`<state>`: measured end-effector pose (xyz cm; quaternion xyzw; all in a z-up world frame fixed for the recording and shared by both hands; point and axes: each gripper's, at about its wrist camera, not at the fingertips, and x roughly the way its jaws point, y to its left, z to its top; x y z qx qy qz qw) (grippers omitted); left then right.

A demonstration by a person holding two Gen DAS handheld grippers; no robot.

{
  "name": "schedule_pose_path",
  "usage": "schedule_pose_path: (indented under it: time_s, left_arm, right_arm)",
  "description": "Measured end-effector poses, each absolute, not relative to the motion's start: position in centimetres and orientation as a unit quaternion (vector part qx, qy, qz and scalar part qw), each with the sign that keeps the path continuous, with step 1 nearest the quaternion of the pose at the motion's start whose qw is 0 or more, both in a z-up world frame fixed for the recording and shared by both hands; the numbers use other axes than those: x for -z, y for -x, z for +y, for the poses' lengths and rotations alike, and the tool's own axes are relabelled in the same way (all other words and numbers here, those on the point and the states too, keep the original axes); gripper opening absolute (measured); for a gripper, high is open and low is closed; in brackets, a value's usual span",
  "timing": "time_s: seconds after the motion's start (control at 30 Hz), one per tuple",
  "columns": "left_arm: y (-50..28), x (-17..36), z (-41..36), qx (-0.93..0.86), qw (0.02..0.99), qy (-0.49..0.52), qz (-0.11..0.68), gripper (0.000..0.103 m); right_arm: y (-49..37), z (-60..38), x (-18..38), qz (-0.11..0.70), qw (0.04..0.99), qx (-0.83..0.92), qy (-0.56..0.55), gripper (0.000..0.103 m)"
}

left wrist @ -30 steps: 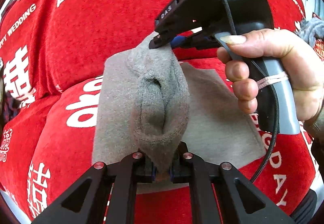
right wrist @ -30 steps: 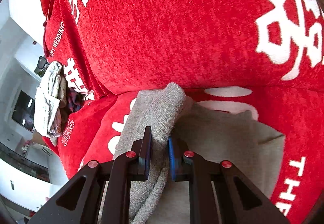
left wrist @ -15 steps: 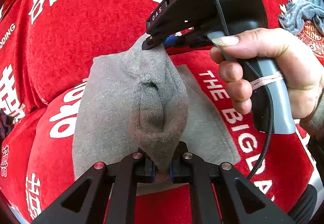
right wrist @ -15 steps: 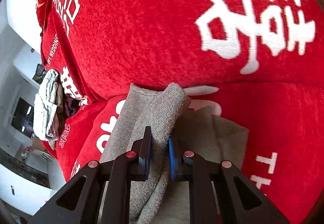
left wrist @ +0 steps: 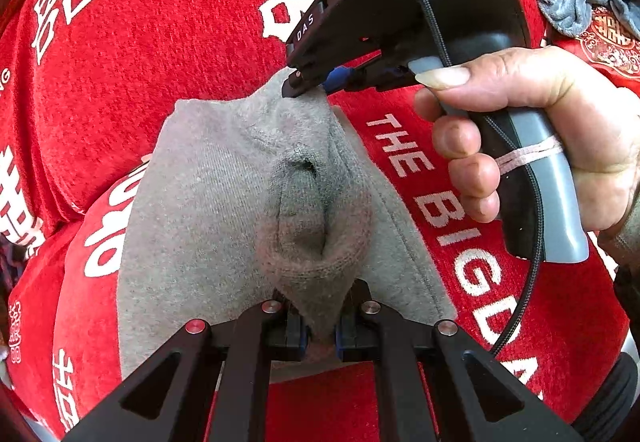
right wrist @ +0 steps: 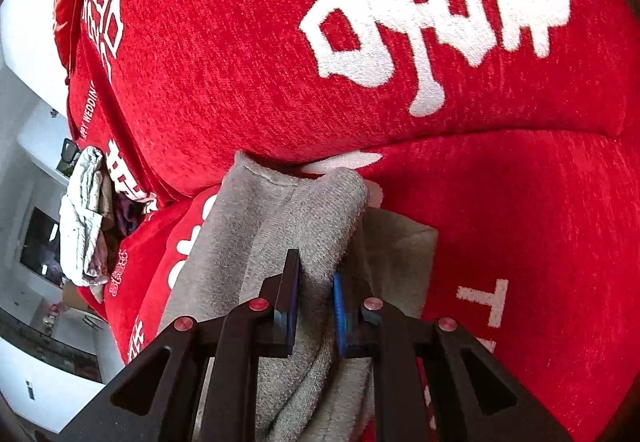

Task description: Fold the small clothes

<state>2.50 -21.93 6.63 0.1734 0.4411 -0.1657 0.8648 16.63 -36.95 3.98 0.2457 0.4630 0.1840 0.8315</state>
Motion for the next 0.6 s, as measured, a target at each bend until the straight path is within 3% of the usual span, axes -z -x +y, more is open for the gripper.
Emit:
schedule_pose_path:
  time_s: [0.6]
  left_arm:
    - [-3.6, -5.9, -21.2, 0.185, 0.860, -0.135, 0.455, 0.010]
  right_arm:
    - [-16.1, -37.8, -3.5, 0.457, 0.838, -0.168, -0.248, 0.016]
